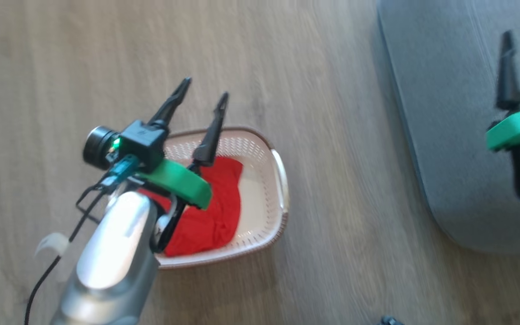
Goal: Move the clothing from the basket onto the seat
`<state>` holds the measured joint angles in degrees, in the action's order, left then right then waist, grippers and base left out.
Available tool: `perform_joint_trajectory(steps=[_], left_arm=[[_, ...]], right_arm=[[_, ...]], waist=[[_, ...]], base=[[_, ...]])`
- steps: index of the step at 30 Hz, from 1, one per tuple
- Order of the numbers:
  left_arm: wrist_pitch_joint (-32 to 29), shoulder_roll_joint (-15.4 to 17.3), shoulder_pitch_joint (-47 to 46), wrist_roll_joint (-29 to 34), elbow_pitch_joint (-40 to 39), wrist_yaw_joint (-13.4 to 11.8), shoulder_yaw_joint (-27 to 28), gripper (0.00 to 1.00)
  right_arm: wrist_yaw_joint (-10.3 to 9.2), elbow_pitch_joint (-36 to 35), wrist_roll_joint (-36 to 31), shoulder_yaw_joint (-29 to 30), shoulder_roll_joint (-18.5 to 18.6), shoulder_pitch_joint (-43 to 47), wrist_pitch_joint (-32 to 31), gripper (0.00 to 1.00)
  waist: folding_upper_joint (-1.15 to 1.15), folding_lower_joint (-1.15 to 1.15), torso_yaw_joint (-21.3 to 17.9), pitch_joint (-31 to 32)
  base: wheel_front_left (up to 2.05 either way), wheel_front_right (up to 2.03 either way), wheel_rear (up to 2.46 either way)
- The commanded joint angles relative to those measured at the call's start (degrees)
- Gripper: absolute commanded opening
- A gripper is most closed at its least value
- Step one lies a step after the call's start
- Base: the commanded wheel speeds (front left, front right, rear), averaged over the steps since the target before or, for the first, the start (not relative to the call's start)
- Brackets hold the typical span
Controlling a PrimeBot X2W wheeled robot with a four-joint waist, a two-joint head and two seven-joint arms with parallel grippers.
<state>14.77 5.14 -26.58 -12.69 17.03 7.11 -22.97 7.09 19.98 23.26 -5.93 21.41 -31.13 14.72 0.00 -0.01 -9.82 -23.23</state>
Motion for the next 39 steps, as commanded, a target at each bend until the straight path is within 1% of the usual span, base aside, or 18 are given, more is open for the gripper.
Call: perform_joint_trajectory(steps=[1,4,10,18,20,27,31,34,35,39], left_arm=[[0.23,0.12,0.25,0.21,-1.58,0.19,3.16,1.00],[0.23,-0.27,2.27,0.66,-1.15,-0.01,6.40,1.00],[0.23,-0.79,6.29,1.70,-0.41,-0.32,12.15,1.00],[0.23,-1.42,11.69,2.83,-0.60,-1.07,18.96,1.00],[0.23,-1.50,12.29,2.94,-0.68,-1.14,19.71,1.00],[0.23,-1.92,16.54,3.61,-1.49,-1.26,23.70,1.00],[0.23,-2.11,18.83,3.43,-2.06,-1.79,25.38,1.00],[0.23,-2.19,20.52,3.65,-2.14,-1.89,25.68,1.00],[0.23,-2.22,21.56,3.61,-2.35,-2.02,25.98,1.00],[0.23,-2.24,23.19,2.61,-3.08,-2.84,26.10,1.00]], right_arm=[[0.40,-2.15,0.40,-1.46,0.25,1.69,0.28,1.00],[0.40,-3.19,0.58,-3.35,-0.57,2.97,0.28,1.00],[0.40,-3.08,1.13,-6.01,-2.72,5.09,0.28,1.00],[0.40,-2.69,-0.59,-6.57,-5.76,9.54,0.28,1.00],[0.40,-2.69,-1.05,-6.82,-5.89,10.21,0.28,1.00],[0.40,-3.06,-2.57,-6.39,-8.05,14.88,0.28,1.00],[0.40,-3.30,-3.42,-6.12,-9.02,17.20,0.28,1.00],[0.40,-3.63,-4.61,-5.90,-9.52,18.69,0.28,1.00],[0.40,-4.03,-4.76,-5.26,-10.23,19.49,0.28,1.00],[0.40,-4.66,-5.59,-4.96,-11.02,20.47,0.28,1.00]], waist=[[0.00,0.01,3.41,3.81],[0.00,0.01,5.01,6.26],[0.00,0.01,6.86,10.51],[0.00,0.01,7.97,15.44],[0.00,0.01,8.02,15.92],[0.00,0.01,8.02,18.47],[0.00,0.01,8.03,19.72],[0.00,0.01,7.97,20.62],[0.00,0.01,7.89,20.96],[0.00,0.01,7.81,21.26]], base=[[0.00,0.00,0.00],[0.00,0.00,0.00],[0.00,0.00,0.00],[0.00,0.00,0.00],[0.00,0.00,0.00],[0.00,0.00,0.00],[0.00,0.00,0.00],[0.00,0.00,0.00],[0.00,0.00,0.00],[0.00,0.00,0.00]])
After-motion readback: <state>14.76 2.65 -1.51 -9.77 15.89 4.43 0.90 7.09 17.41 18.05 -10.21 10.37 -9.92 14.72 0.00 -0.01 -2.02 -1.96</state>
